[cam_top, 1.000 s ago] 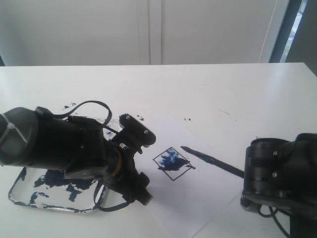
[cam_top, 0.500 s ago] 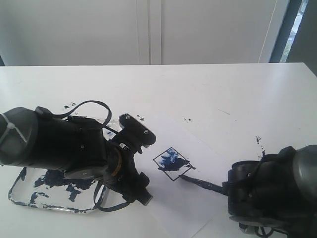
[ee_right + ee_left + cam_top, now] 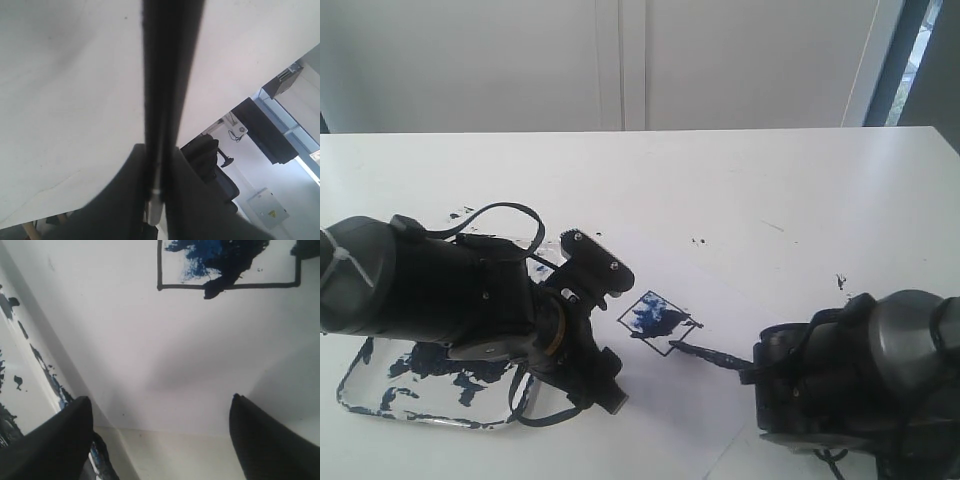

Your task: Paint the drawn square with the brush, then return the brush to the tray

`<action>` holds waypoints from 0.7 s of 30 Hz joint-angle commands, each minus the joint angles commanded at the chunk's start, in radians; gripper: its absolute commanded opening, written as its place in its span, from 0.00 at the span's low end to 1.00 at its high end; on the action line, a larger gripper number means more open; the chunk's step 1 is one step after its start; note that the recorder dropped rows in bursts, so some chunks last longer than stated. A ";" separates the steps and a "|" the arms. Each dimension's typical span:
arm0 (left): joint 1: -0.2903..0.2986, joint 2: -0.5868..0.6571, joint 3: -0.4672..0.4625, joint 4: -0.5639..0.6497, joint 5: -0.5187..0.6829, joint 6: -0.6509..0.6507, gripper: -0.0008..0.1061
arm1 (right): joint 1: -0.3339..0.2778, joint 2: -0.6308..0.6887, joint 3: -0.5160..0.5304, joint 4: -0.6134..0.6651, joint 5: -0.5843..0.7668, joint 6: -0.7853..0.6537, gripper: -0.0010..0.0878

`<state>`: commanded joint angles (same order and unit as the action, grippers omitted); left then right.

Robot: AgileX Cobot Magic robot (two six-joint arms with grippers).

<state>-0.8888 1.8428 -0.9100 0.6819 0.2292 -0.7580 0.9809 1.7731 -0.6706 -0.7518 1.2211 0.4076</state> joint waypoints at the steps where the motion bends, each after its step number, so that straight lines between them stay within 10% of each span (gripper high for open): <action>1: 0.000 0.000 0.000 0.000 0.000 0.000 0.74 | 0.000 0.000 -0.005 0.000 0.000 0.000 0.01; 21: 0.000 0.000 0.000 -0.017 0.000 0.000 0.74 | 0.000 0.082 -0.061 -0.061 0.000 0.000 0.01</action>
<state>-0.8888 1.8428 -0.9100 0.6649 0.2296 -0.7580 0.9809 1.8547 -0.7313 -0.8131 1.2211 0.4076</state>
